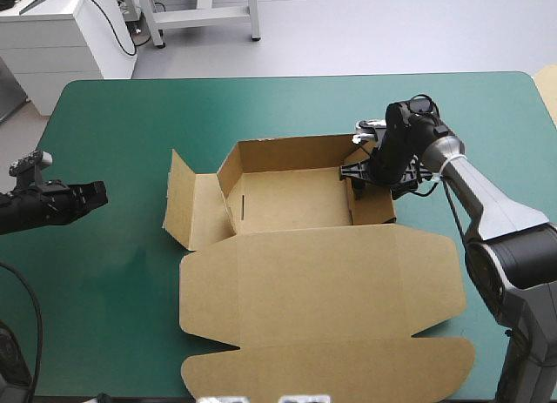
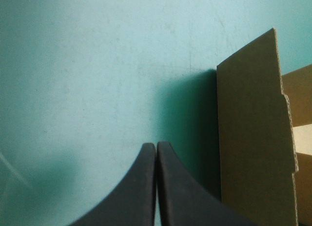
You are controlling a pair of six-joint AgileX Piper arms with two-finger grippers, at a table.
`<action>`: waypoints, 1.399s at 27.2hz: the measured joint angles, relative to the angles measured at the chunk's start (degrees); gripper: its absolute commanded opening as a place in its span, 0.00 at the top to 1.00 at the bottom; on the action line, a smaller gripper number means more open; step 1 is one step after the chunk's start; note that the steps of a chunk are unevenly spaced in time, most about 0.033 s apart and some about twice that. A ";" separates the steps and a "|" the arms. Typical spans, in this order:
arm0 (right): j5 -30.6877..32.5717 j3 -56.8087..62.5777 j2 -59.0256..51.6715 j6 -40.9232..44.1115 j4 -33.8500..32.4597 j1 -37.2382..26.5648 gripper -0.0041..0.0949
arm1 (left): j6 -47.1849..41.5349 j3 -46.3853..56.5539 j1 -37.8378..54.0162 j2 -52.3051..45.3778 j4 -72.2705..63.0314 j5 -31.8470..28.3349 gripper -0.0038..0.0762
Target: Fold the box
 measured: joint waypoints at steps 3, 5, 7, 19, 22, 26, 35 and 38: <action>0.48 0.00 0.02 -0.42 0.06 0.00 0.65 | 0.05 0.00 0.00 0.00 0.00 -0.10 0.96; 0.48 0.00 0.02 -0.76 0.06 0.00 0.98 | 0.05 0.00 0.00 0.00 0.00 -0.17 0.96; 0.55 0.00 0.02 -1.73 -0.18 0.00 0.96 | 0.05 0.00 0.00 0.00 0.00 -0.28 0.96; 0.61 0.36 -3.03 -7.51 1.55 -0.11 0.96 | 0.16 0.00 -0.39 0.00 0.00 -0.31 0.96; 0.66 0.43 -8.32 -8.69 1.27 -0.18 0.96 | 0.16 0.00 -1.16 0.16 0.00 -0.24 0.96; 1.30 0.43 -17.39 -9.63 1.33 -1.01 0.96 | 0.16 0.00 -1.33 0.92 0.00 -1.32 0.96; 2.06 0.43 -34.17 -10.13 1.62 -1.26 0.96 | -1.21 0.00 -1.33 3.26 -0.31 -2.91 0.96; 2.06 0.43 -37.09 -10.21 1.82 -1.26 0.96 | -1.74 0.00 -2.26 4.08 -0.79 -2.60 0.96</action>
